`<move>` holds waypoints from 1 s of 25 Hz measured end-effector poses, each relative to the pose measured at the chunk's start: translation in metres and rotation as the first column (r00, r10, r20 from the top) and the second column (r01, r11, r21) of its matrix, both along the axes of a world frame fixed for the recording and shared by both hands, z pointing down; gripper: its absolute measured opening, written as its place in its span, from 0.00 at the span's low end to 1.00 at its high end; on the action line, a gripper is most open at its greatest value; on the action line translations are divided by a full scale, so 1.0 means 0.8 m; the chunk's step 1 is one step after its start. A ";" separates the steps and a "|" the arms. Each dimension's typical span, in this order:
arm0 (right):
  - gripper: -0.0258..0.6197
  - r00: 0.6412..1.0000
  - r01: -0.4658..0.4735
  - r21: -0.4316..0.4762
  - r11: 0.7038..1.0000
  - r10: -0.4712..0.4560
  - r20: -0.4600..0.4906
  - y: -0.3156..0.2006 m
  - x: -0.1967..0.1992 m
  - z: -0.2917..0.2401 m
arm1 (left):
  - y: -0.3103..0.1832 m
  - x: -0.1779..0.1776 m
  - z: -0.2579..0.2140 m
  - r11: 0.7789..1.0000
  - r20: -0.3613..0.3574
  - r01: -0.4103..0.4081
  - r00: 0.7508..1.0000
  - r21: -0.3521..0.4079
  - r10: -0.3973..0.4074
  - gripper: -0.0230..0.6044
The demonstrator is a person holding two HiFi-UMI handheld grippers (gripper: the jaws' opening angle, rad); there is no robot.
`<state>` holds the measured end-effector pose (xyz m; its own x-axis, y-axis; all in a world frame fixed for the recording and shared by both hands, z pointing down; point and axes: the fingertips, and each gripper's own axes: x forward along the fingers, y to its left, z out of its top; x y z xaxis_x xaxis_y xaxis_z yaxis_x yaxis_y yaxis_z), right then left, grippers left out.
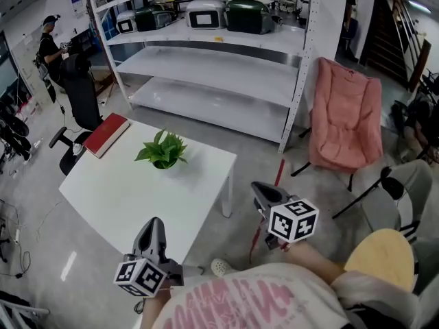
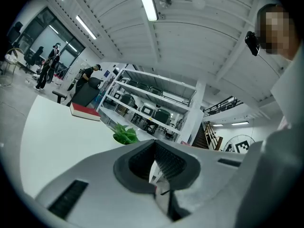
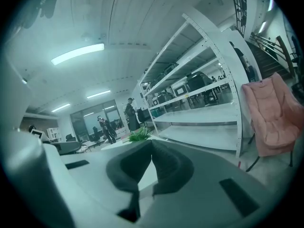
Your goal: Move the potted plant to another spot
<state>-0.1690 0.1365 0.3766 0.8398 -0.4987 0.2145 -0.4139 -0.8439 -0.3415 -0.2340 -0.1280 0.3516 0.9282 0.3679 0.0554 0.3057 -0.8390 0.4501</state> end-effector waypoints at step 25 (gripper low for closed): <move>0.05 0.992 0.128 0.022 0.992 -0.128 0.023 -0.106 0.187 0.021 | -0.105 0.135 0.012 0.990 0.014 0.139 0.990 -0.025 -0.138 0.04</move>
